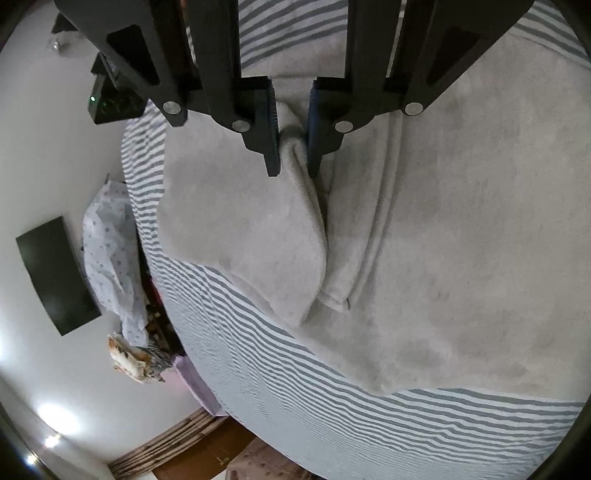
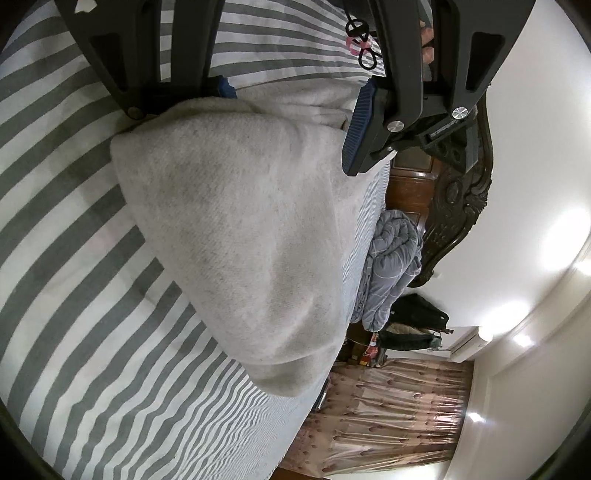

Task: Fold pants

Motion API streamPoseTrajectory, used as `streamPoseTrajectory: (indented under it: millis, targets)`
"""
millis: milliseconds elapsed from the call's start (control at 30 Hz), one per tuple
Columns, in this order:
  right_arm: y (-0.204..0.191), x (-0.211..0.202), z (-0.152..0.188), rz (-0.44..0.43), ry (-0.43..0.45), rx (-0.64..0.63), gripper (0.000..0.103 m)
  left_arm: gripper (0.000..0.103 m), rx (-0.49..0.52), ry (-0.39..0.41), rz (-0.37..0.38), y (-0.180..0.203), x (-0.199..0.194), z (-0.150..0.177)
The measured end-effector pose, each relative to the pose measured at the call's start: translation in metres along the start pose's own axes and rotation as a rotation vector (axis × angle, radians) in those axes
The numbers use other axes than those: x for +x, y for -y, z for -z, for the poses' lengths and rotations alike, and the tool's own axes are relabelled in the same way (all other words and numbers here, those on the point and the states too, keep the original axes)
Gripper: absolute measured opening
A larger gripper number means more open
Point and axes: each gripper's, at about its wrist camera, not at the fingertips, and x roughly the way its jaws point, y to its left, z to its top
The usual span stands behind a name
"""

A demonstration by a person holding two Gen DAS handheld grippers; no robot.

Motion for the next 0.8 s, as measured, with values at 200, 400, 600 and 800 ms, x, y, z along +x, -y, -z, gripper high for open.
streamPoseTrajectory:
  millis: [200, 400, 600, 800]
  targets:
    - [0.003, -0.003, -0.003, -0.008, -0.002, 0.012, 0.046, 0.012, -0.015, 0.068, -0.026, -0.001, -0.018, 0.014]
    - [-0.002, 0.000, -0.001, 0.005, -0.001, 0.007, 0.047, 0.012, -0.080, 0.072, -0.029, -0.024, -0.021, 0.040]
    - [-0.001, -0.001, -0.002, 0.004, 0.000, 0.014, 0.047, 0.014, -0.069, 0.061, -0.030, -0.024, -0.018, 0.035]
    - [0.002, 0.001, -0.002, -0.002, 0.000, 0.023, 0.047, 0.026, -0.020, 0.091, -0.101, -0.023, -0.041, 0.033]
